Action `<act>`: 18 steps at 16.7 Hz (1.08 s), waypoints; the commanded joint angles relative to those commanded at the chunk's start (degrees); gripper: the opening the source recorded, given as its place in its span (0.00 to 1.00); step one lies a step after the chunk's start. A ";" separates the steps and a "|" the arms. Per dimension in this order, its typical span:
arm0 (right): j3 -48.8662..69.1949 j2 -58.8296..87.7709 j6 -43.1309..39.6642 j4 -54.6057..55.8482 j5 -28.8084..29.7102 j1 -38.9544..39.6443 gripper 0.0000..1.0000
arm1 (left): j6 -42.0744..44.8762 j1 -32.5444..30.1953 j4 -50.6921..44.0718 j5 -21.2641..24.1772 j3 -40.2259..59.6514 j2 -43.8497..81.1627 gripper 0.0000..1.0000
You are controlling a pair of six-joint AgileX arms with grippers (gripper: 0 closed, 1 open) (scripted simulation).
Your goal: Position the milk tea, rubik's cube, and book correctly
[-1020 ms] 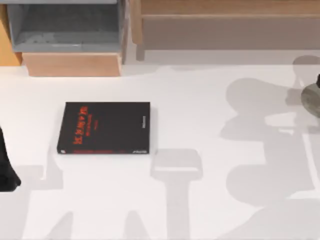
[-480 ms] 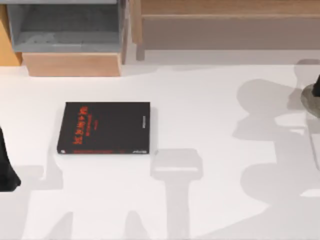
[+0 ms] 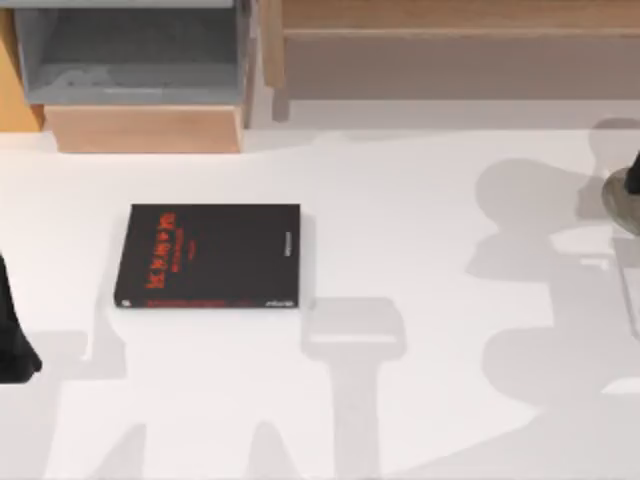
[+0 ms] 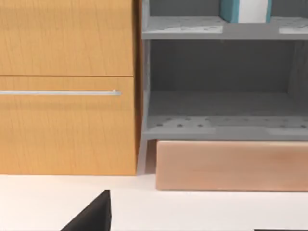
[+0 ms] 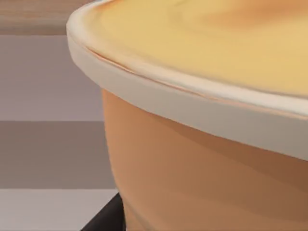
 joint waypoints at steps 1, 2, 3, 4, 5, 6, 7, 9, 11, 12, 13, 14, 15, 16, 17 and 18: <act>0.00 0.00 0.00 0.00 0.00 0.00 0.60 | 0.00 0.00 0.00 0.00 0.00 0.00 1.00; 0.00 0.00 0.00 0.00 0.00 0.00 0.68 | 0.00 0.00 0.00 0.00 0.00 0.00 1.00; 0.00 0.00 0.00 0.00 0.00 0.00 0.75 | 0.00 0.00 0.00 0.00 0.00 0.00 1.00; 0.00 0.00 0.00 0.00 0.00 0.00 0.83 | 0.00 0.00 0.00 0.00 0.00 0.00 1.00; 0.00 0.00 0.00 0.00 0.00 0.00 0.90 | 0.00 0.00 0.00 0.00 0.00 0.00 1.00; 0.00 0.00 0.00 0.00 0.00 0.00 0.98 | 0.00 0.00 0.00 0.00 0.00 0.00 1.00; 0.00 0.00 0.00 0.00 0.00 0.00 1.00 | 0.00 0.00 0.00 0.00 0.00 0.00 1.00; 0.00 0.00 0.00 0.00 0.00 0.00 1.00 | 0.00 0.00 0.00 0.00 0.00 0.00 1.00; 0.00 0.00 0.00 0.00 0.00 0.00 1.00 | 0.00 0.00 0.00 0.00 0.00 0.00 1.00; 0.00 0.00 0.00 0.00 0.00 0.00 1.00 | 0.00 0.00 0.00 0.00 0.00 0.00 1.00; 0.00 0.00 0.00 0.00 0.00 0.00 1.00 | 0.00 0.00 0.00 0.00 0.00 0.00 1.00; 0.00 0.00 0.00 0.00 0.00 0.00 1.00 | 0.00 0.00 0.00 0.00 0.00 0.00 1.00; 0.06 -0.01 0.00 -0.01 0.00 0.04 1.00 | 0.00 0.00 0.00 0.00 0.00 0.00 1.00; -0.14 -0.14 0.00 0.11 -0.02 0.03 1.00 | 0.00 0.00 0.00 0.00 0.00 0.00 1.00; -0.91 -0.46 0.00 0.56 -0.07 -0.02 1.00 | 0.00 0.00 0.00 0.00 0.00 0.00 1.00; -2.08 -0.93 0.00 1.21 -0.16 -0.10 1.00 | 0.00 0.00 0.00 0.00 0.00 0.00 1.00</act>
